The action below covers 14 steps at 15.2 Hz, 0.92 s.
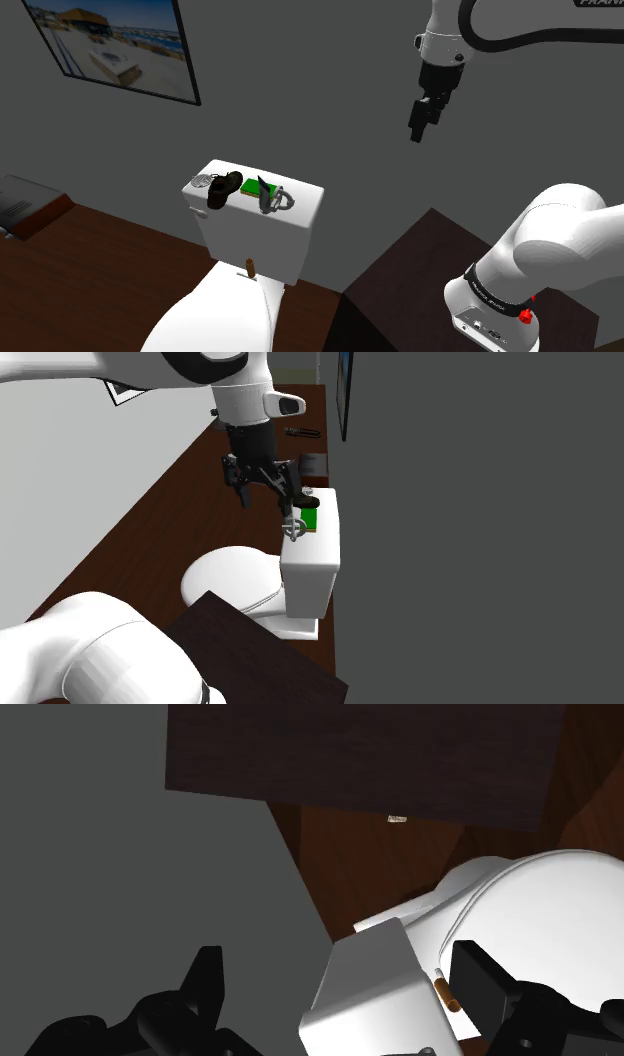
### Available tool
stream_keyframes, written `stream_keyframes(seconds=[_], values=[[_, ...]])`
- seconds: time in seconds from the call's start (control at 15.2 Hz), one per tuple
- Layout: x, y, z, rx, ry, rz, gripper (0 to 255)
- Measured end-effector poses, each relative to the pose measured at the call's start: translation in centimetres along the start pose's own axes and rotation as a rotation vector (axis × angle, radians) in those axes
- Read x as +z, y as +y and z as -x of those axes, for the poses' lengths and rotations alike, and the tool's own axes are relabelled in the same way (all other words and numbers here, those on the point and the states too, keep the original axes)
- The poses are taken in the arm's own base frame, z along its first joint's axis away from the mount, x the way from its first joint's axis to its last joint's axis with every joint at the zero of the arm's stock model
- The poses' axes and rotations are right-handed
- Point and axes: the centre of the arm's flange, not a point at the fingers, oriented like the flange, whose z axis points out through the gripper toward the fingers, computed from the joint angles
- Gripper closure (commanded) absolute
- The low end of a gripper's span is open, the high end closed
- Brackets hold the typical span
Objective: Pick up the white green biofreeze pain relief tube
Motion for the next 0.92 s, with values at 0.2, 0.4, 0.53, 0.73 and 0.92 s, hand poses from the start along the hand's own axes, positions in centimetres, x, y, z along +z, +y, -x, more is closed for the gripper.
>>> stream_keyframes(seconds=[0.2, 0.4, 0.53, 0.73, 0.92], values=[[0.6, -1.0, -1.0, 0.012, 0.002, -0.002, 0], [2.3, -2.6, -3.7, 0.042, 0.008, -0.006, 0], [3.3, -4.0, -5.4, 0.063, 0.013, -0.01, 0], [5.2, -6.0, -8.3, 0.095, 0.02, -0.014, 0], [6.8, -7.9, -11.0, 0.128, 0.027, -0.019, 0]])
